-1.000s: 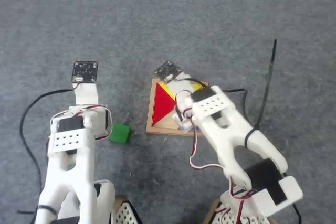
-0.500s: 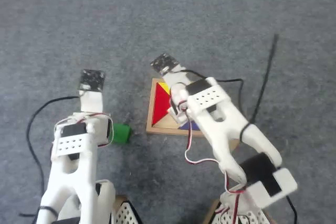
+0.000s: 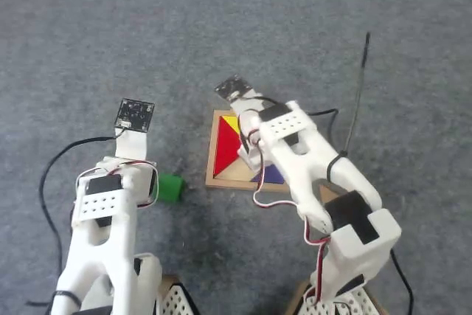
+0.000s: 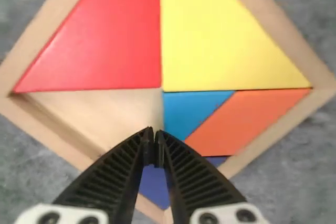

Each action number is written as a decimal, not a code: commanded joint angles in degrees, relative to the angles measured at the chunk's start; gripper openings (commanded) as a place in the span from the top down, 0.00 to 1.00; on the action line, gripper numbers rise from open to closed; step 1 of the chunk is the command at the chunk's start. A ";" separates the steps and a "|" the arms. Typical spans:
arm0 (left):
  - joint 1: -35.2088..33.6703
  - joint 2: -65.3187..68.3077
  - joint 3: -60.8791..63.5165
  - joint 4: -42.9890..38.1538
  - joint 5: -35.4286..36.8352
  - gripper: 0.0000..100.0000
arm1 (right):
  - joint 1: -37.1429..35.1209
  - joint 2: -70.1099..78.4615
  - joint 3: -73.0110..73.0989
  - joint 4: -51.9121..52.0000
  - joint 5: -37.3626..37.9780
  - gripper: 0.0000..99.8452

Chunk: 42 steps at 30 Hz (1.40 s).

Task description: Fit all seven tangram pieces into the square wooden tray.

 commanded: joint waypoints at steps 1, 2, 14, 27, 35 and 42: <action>-0.18 -1.93 -0.22 -0.97 -0.62 0.99 | 2.33 -0.75 -3.60 1.19 -0.44 0.98; -0.18 -1.93 -0.22 -0.97 -0.62 0.99 | 2.42 -1.01 -3.78 1.45 0.18 0.98; -0.18 -1.93 -0.22 -1.05 -0.70 0.98 | 7.25 -19.03 -3.43 17.80 8.35 0.97; -0.18 -1.93 -0.22 -1.05 -0.70 0.99 | 20.62 -21.05 17.41 19.12 22.42 0.70; -0.18 -1.93 -0.22 -1.05 -0.62 0.99 | 20.26 -20.70 21.89 14.20 20.13 0.70; -0.18 -1.93 -0.22 -1.05 -0.62 0.99 | 20.79 -20.44 25.14 9.10 19.34 0.70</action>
